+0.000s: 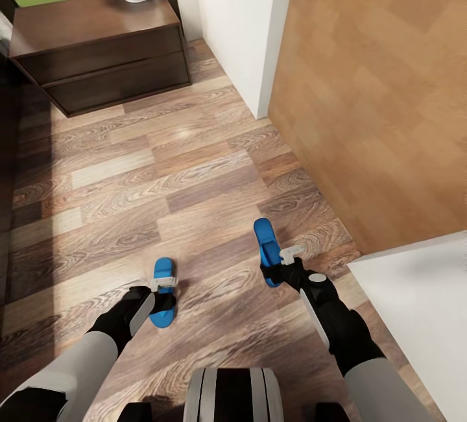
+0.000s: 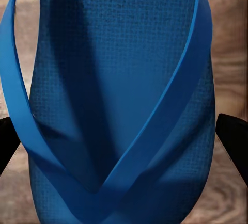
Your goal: In the bedroom, move the book from the bed onto either nightstand, and place the two sandals side by side next to the bed.
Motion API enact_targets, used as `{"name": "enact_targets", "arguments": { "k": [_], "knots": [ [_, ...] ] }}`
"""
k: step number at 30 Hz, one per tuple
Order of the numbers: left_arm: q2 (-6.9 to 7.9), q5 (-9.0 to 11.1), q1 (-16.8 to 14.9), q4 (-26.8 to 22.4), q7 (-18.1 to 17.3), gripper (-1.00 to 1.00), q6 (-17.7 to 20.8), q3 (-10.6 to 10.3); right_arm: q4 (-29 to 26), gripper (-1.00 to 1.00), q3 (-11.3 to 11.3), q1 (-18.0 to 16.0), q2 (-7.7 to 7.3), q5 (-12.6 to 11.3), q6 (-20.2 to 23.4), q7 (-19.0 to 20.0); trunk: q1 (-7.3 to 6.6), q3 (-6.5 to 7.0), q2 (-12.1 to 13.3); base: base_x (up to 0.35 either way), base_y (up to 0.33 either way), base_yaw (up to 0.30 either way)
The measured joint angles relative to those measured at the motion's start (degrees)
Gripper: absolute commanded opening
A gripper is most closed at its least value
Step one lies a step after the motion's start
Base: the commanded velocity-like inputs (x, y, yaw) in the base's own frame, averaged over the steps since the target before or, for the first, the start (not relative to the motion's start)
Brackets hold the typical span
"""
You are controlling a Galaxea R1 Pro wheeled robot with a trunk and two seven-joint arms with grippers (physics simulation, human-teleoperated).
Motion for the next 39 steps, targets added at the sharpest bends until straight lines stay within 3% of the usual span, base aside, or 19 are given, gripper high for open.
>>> {"name": "enact_targets", "arguments": {
  "k": [5, 8, 14, 20, 28, 31, 32, 39],
  "knots": [
    [-0.01, 0.0, 0.0, -0.1, -0.1, -1.00, 0.0, 0.0, 0.1, -1.00, 0.0, 0.0, 0.00, 0.0, 0.0, 0.0, -0.13, 1.11, 0.1, 0.000, 0.000, 0.000],
    [0.97, -0.6, 0.7, -1.1, -0.1, -1.00, 0.0, 0.0, -0.9, -1.00, 0.8, -1.0, 0.45, -0.3, 0.7, 0.8, -0.13, 1.11, 0.1, 0.000, 0.000, 0.000],
    [2.84, -0.7, 1.8, -3.0, 0.4, -1.00, 0.0, 0.1, -2.8, -1.00, 2.7, 0.3, 0.50, 0.2, 2.0, 0.2, -0.13, 1.11, 0.1, 0.000, 0.000, 0.000],
    [2.95, -0.6, 1.8, -4.9, 0.6, -1.00, -0.4, 0.1, -2.9, -1.00, 4.7, 0.4, 0.45, 0.2, 2.1, 0.0, -0.13, 1.11, 0.1, 0.000, 0.000, 0.000],
    [2.79, -0.5, 2.4, -7.5, 0.3, -1.00, -0.2, 0.1, -2.5, -1.00, 7.2, 0.5, 0.41, 0.2, 2.0, 0.0, -0.34, 2.88, 0.2, 0.000, 0.000, 0.000],
    [3.03, -0.5, 2.5, -8.5, 0.2, -1.00, -0.2, 0.1, -2.0, -1.00, 7.0, 0.4, 0.32, 0.0, 1.9, 0.1, -0.42, 3.54, 0.2, 0.000, 0.000, 0.000],
    [3.07, -0.2, 2.5, -11.3, 0.1, -1.00, -0.2, 0.1, -1.8, -1.00, 7.0, 0.4, 0.38, 0.1, 1.9, 0.1, -0.45, 3.76, 0.2, 0.000, 0.000, 0.000],
    [2.96, 0.4, 2.5, -11.8, -1.0, -1.00, -0.1, 0.6, -1.8, -1.00, 7.0, 0.4, 0.36, 0.0, 2.0, -0.1, -0.62, 5.31, 0.3, 0.000, 0.000, 0.070]
  ]
}}
